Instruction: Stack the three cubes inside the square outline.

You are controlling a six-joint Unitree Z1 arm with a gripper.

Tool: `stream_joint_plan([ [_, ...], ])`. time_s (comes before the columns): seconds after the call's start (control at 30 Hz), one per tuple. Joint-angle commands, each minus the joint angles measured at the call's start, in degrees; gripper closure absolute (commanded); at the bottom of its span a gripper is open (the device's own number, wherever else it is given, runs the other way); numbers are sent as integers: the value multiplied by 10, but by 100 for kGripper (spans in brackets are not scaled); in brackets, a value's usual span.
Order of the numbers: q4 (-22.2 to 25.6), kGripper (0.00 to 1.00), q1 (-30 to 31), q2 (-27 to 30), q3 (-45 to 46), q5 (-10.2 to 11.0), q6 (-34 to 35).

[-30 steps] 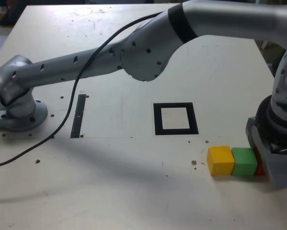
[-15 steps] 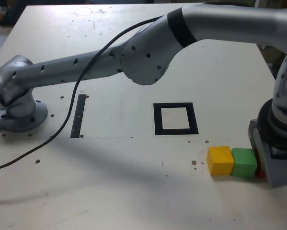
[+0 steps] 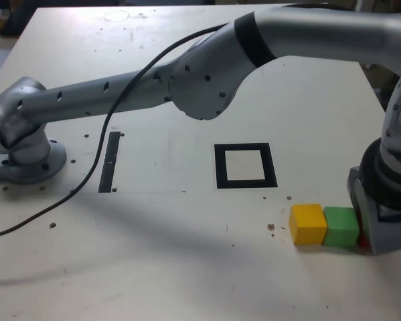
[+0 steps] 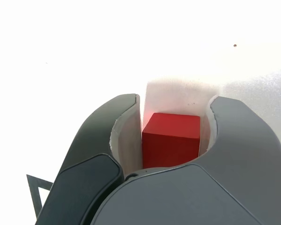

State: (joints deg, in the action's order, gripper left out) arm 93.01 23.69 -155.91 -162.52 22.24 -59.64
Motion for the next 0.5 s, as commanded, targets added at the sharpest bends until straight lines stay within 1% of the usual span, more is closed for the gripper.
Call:
stream_joint_plan([
  [0.0, 8, 54, 0, 1, -20, 7, 5],
  [0.1, 8, 54, 0, 6, -22, 13, 12],
  [0.23, 9, 54, 0, 25, -9, 15, 33],
  [0.47, 10, 54, 0, 85, 84, 18, 106],
])
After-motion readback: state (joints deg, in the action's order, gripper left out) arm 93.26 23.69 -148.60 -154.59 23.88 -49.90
